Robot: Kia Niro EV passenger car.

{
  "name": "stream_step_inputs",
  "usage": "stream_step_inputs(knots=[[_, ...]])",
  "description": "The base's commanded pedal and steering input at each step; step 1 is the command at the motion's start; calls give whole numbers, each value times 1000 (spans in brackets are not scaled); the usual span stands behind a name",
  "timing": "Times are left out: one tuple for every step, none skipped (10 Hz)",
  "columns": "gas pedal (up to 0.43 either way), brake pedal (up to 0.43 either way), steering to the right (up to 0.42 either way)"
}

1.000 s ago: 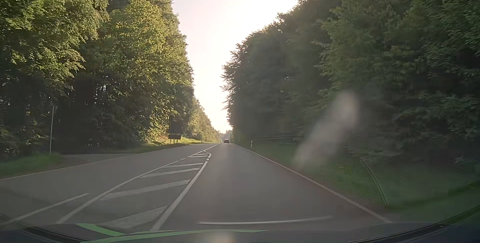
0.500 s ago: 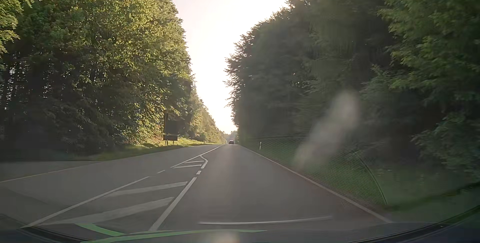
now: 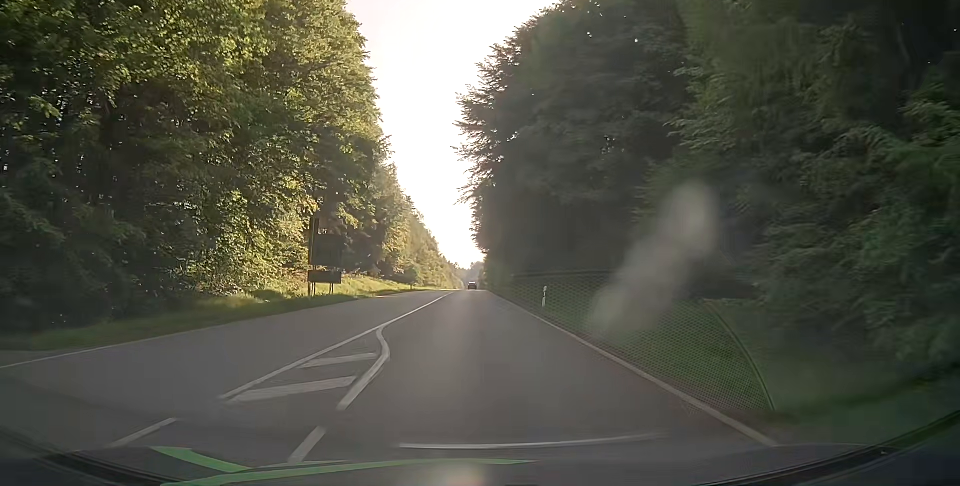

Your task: Follow the waypoints while adhering to traffic rules and regulations

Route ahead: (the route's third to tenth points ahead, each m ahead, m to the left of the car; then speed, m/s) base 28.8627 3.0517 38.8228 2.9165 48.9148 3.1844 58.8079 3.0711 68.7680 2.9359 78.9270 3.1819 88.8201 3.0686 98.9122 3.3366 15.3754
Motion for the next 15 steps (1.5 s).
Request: stream_step_inputs(knots=[[441,0,-11],[449,0,-10],[449,0,-9],[449,0,-6],[449,0,-5],[449,0,-4],[449,0,-3],[449,0,-3],[449,0,-3],[449,0,-2],[449,0,0],[449,0,1],[449,0,1],[449,0,1],[449,0,1]])
